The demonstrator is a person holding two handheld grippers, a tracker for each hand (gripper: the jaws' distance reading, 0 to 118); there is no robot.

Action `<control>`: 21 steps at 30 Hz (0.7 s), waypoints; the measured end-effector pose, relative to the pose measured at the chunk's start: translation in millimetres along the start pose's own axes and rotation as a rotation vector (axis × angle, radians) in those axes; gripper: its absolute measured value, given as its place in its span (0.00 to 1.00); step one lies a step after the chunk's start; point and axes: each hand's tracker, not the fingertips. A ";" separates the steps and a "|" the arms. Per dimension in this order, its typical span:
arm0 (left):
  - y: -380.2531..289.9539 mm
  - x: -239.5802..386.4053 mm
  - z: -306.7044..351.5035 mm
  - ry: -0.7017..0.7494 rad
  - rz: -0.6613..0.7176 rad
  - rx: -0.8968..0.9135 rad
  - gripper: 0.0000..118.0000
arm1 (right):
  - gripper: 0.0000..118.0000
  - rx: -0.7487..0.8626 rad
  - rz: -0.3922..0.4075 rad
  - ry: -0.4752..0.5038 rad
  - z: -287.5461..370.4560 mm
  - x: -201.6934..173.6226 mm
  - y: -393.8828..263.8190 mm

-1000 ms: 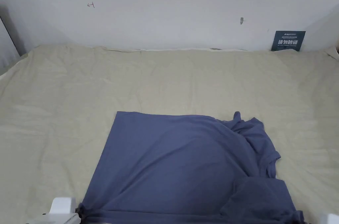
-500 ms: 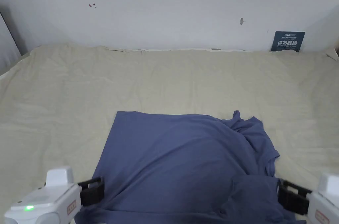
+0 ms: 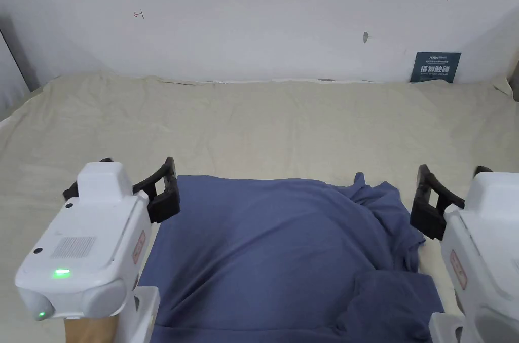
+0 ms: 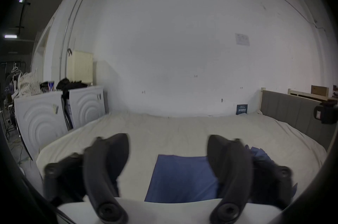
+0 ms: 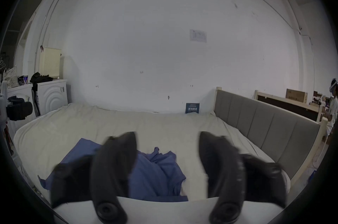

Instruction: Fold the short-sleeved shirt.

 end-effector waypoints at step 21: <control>-75.1 -33.0 -20.2 -0.074 0.053 -0.485 0.02 | 0.01 -0.015 0.015 0.016 -5.9 0.4 -10.4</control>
